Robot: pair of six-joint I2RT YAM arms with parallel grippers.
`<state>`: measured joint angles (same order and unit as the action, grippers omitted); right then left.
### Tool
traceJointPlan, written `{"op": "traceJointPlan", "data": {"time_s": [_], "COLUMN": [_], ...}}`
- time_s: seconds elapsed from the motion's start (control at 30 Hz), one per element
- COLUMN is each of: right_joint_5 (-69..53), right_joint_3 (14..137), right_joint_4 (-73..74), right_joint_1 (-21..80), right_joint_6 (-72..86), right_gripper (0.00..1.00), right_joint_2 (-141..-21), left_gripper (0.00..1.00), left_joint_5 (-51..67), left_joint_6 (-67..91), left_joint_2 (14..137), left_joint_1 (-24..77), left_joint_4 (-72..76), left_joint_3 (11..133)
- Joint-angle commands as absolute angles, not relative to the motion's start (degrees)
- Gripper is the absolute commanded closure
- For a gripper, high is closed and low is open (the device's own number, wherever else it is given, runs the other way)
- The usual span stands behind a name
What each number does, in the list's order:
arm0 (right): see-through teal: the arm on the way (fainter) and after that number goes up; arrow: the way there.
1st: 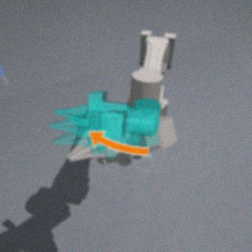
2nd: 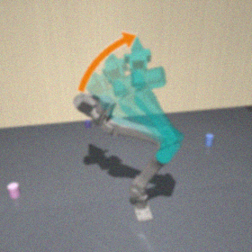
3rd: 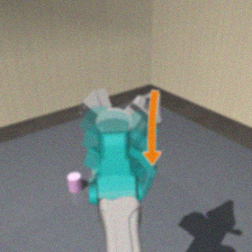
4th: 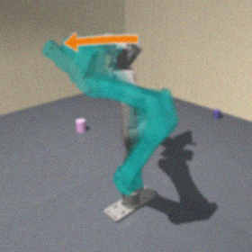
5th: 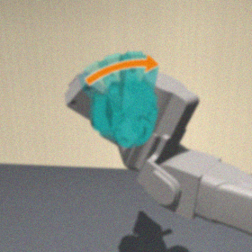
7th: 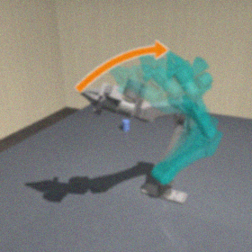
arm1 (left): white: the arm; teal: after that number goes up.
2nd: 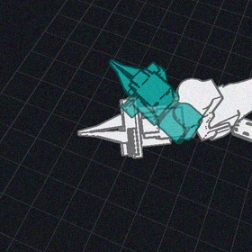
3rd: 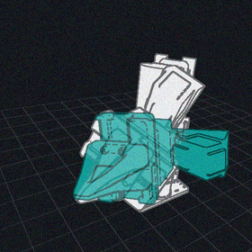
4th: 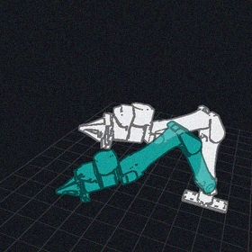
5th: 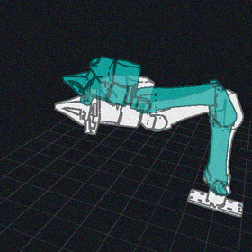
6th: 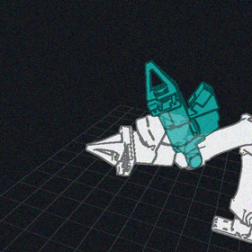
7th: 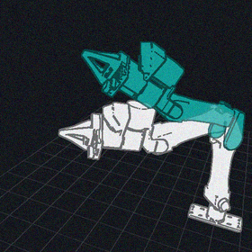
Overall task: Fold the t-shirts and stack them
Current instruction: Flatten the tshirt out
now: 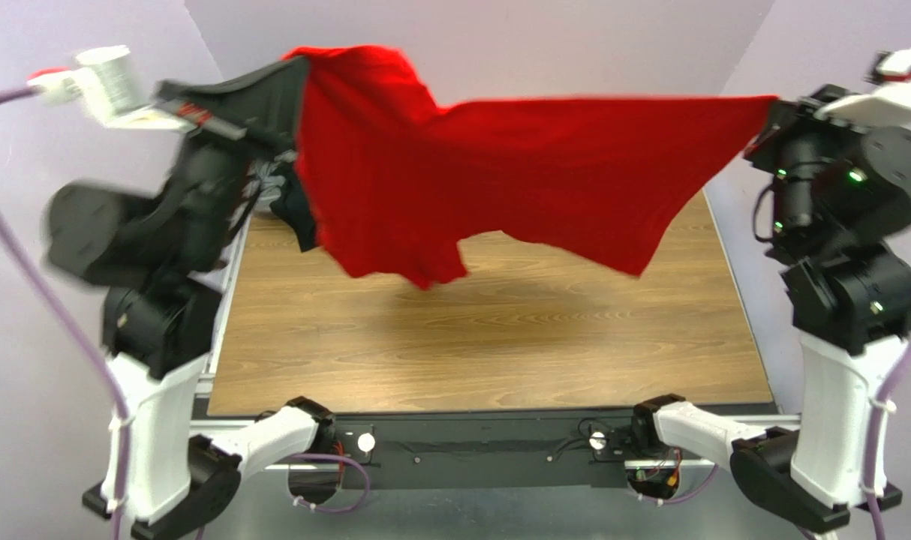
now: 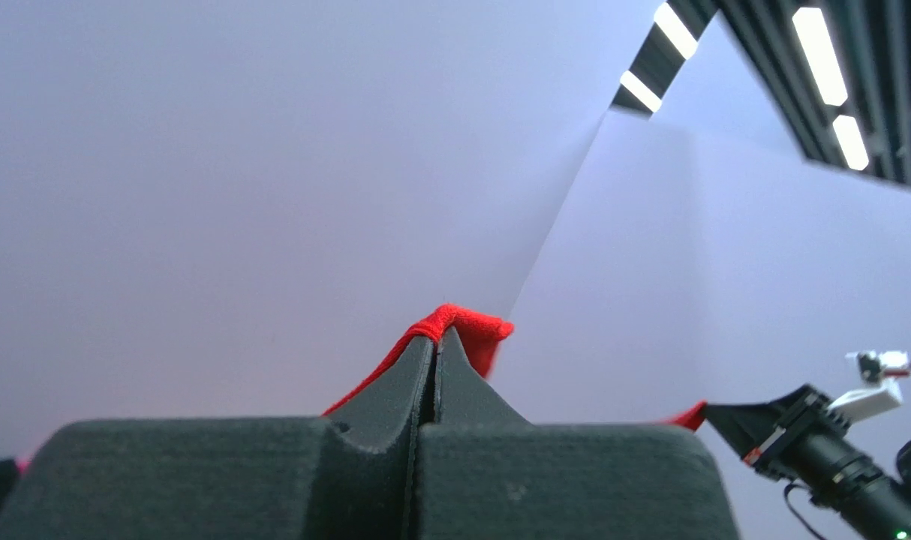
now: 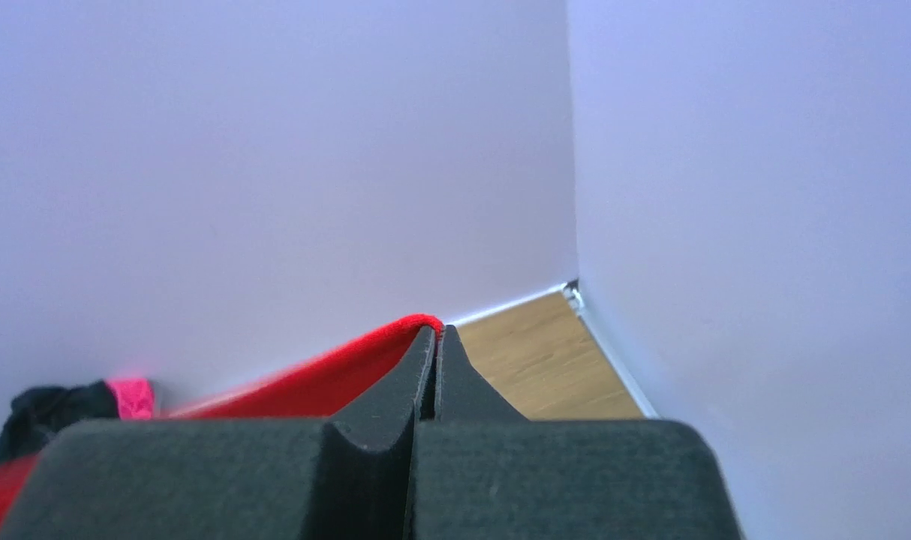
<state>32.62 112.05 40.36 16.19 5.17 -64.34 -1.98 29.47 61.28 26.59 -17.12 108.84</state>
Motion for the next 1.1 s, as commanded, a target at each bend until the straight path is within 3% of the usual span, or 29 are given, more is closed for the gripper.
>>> {"op": "traceJointPlan", "data": {"time_s": [0.0, 0.17, 0.43, 0.83, 1.07], "right_joint_5": [36.65, 39.02, 43.14, 46.67, 44.74], "right_joint_3": [116.19, 113.48, 94.85, 99.31, 103.62], "right_joint_4": [40.78, 40.43, 33.06, 25.32, 24.17], "right_joint_1": [16.52, 16.52, 16.44, 15.82, 15.91], "right_joint_6": [1.06, 0.53, 1.14, -4.75, -6.68], "right_gripper": [0.99, 0.99, 0.99, 0.99, 0.99], "right_joint_2": [-64.42, -66.18, -68.73, -77.43, -76.73], "left_gripper": [1.00, 1.00, 1.00, 1.00, 1.00], "left_joint_5": [-5.10, -4.57, -2.12, 7.72, 8.61], "left_joint_6": [32.08, 32.08, 29.01, 26.63, 26.63], "left_joint_2": [59.59, 61.08, 71.17, 88.76, 86.49], "left_joint_1": [26.37, 26.37, 26.28, 22.50, 21.71], "left_joint_4": [-13.62, -12.84, -10.72, -10.63, -8.97], "left_joint_3": [109.51, 111.19, 106.96, 120.04, 121.30]}}
